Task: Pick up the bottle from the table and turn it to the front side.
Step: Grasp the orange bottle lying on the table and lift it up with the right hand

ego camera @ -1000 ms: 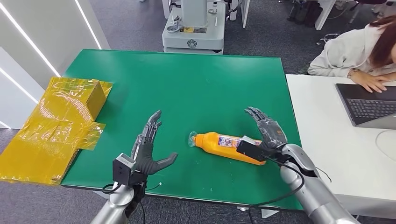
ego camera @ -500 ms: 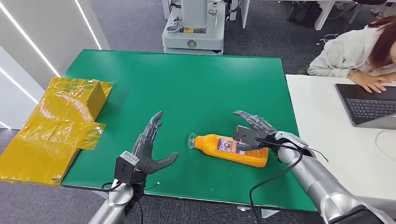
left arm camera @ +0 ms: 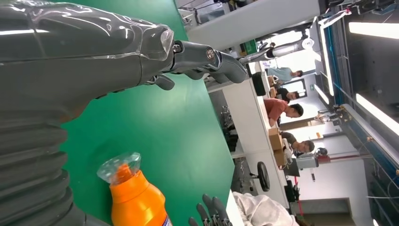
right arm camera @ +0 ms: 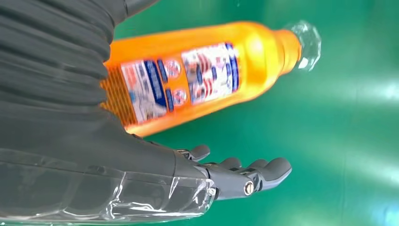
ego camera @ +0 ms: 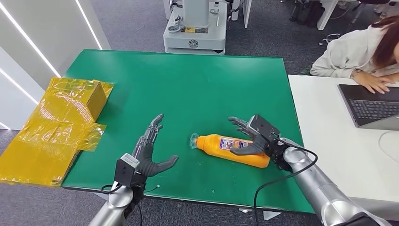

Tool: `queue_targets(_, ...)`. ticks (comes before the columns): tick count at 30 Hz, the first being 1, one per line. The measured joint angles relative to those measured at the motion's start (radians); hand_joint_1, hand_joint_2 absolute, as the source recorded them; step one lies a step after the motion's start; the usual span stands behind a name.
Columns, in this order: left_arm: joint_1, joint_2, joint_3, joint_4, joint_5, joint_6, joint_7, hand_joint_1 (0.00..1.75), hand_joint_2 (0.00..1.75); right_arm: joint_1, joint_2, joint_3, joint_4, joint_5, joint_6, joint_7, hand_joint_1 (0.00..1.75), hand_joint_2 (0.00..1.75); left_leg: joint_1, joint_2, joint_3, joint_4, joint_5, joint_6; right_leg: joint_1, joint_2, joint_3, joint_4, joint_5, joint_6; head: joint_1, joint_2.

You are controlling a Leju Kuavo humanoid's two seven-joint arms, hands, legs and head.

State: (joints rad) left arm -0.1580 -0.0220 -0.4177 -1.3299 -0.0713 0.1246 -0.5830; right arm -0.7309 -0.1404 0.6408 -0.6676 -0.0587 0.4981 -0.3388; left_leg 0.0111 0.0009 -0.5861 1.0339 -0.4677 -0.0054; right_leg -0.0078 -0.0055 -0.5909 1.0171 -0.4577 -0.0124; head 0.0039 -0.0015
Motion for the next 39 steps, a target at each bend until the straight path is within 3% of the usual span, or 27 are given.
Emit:
queue_targets(3, -0.002, 0.001, 0.000, 0.000, 0.000, -0.004, 0.003, 0.00, 1.75, -0.011, 0.000, 0.017, -0.002, 0.014, -0.020, 0.044, 0.00, 1.75, 0.000, 0.000, 0.000, 0.000, 0.000, 0.000, 0.000, 0.000, 0.000, 0.000, 0.000, 0.000, 0.000, 0.000)
queue_targets(8, -0.002, 0.002, 0.000, -0.003, 0.000, -0.008, 0.019, 0.00, 1.75, -0.067, -0.012, 0.118, -0.015, 0.152, -0.080, 0.123, 0.00, 1.75, 0.000, 0.000, 0.000, 0.000, 0.000, 0.000, 0.000, 0.000, 0.000, 0.000, 0.000, 0.000, 0.000, 0.000)
queue_targets(20, 0.002, 0.009, 0.000, -0.010, 0.000, -0.010, 0.030, 0.00, 1.75, -0.125, -0.030, 0.335, -0.022, 0.339, -0.156, 0.166, 0.00, 1.75, 0.000, 0.000, 0.000, 0.000, 0.000, 0.000, 0.000, 0.000, 0.000, 0.000, 0.000, 0.000, 0.000, 0.000)
queue_targets(24, 0.006, 0.009, 0.000, -0.022, 0.000, -0.020, 0.042, 0.00, 1.75, -0.131, -0.037, 0.374, -0.020, 0.315, -0.119, 0.170, 0.00, 1.75, 0.000, 0.000, 0.000, 0.000, 0.000, 0.000, 0.000, 0.000, 0.000, 0.000, 0.000, 0.000, 0.000, 0.000)
queue_targets(31, 0.015, 0.005, 0.001, -0.037, 0.009, -0.049, 0.061, 0.00, 1.75, -0.149, -0.054, 0.399, -0.016, 0.153, 0.042, 0.208, 0.00, 1.75, 0.000, 0.000, 0.000, 0.000, 0.000, 0.000, 0.000, 0.000, 0.000, 0.000, 0.000, 0.000, 0.000, 0.000)
queue_targets(39, 0.020, 0.002, 0.002, -0.051, 0.009, -0.059, 0.070, 0.00, 1.75, -0.170, -0.075, 0.444, -0.022, 0.136, 0.057, 0.247, 0.00, 1.75, 0.000, 0.000, 0.000, 0.000, 0.000, 0.000, 0.000, 0.000, 0.000, 0.000, 0.000, 0.000, 0.000, 0.000)
